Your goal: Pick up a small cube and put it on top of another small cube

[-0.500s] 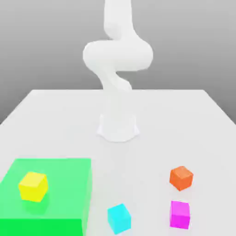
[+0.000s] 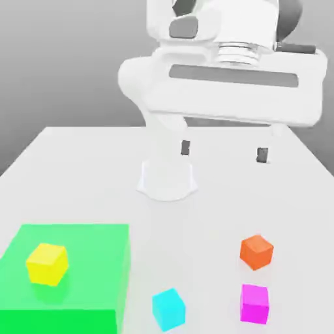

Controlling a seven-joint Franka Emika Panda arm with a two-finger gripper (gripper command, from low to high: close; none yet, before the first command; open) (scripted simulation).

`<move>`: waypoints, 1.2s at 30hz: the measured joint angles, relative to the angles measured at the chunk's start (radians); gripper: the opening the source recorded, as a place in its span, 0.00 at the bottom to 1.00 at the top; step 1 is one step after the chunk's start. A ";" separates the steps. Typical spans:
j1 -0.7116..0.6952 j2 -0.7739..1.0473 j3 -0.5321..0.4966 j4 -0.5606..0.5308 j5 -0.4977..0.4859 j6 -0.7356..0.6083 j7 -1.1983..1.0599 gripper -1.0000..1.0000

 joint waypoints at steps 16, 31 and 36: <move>0.155 0.561 -0.034 -0.043 -0.105 0.284 0.288 0.50; 0.065 0.390 -0.028 -0.059 0.017 0.133 0.251 0.00; -0.058 0.284 -0.149 -0.030 0.086 0.001 0.329 0.00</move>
